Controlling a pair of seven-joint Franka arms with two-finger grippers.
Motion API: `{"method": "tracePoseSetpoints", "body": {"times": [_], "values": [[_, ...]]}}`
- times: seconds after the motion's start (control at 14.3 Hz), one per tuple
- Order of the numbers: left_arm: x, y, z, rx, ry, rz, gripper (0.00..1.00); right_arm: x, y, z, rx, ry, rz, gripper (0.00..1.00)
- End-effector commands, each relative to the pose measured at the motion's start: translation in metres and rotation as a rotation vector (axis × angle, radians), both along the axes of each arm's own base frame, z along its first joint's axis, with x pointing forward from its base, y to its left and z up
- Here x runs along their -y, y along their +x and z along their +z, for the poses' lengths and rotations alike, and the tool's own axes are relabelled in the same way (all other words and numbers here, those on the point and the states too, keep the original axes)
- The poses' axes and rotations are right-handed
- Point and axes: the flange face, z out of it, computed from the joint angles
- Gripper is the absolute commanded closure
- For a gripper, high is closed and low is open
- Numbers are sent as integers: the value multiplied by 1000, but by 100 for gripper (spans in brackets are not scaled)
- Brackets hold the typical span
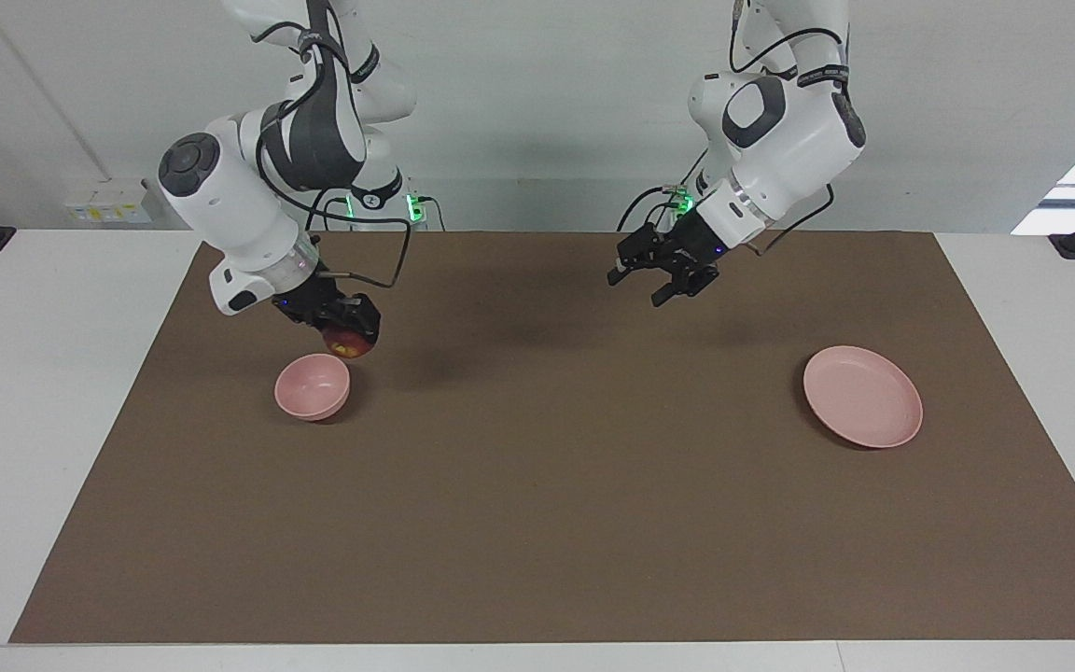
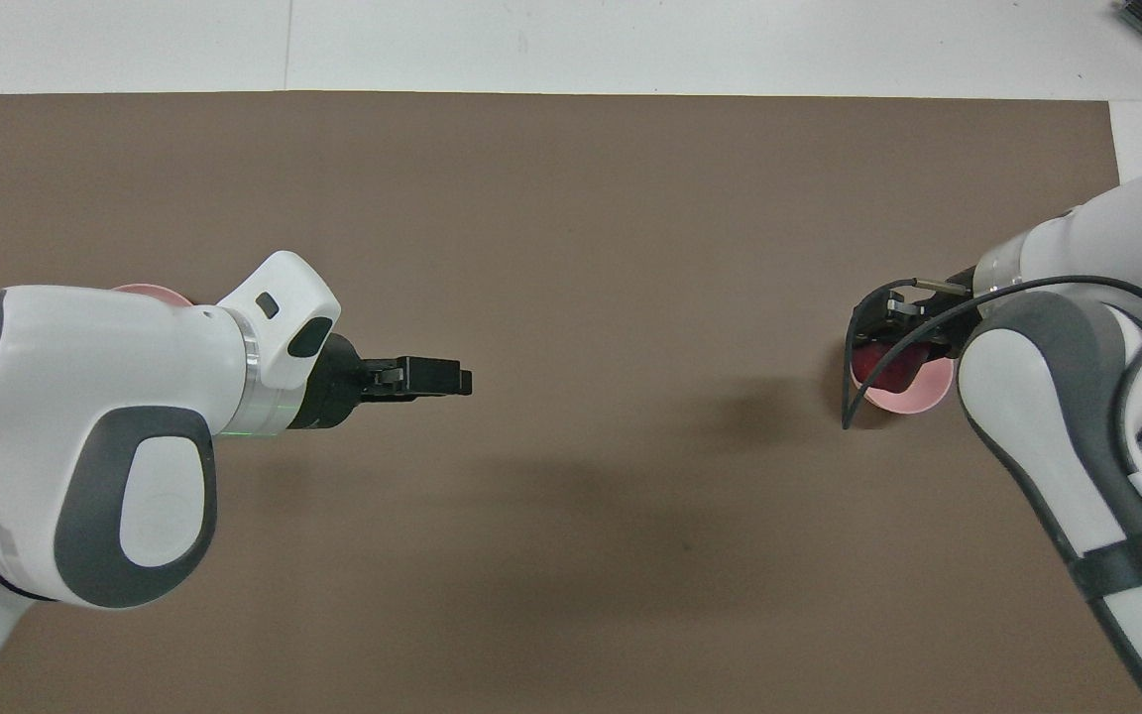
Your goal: Move apple from plate to bowl
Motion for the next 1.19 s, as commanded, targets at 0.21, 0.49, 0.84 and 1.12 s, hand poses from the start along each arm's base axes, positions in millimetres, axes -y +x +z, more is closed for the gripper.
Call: {"method": "tracePoseSetpoints", "body": {"times": [0.21, 0.49, 0.84, 1.12], "values": [[-59, 38, 12, -20, 280, -83, 0, 37, 8, -55, 50, -88, 168, 100], [-80, 44, 24, 22, 369, -97, 0, 42, 14, -72, 52, -98, 163, 100], [-131, 54, 89, 47, 450, -152, 0, 51, 6, -86, 34, -96, 157, 100], [-170, 47, 149, 40, 493, -147, 0, 50, 3, -95, 38, -98, 151, 100]]}}
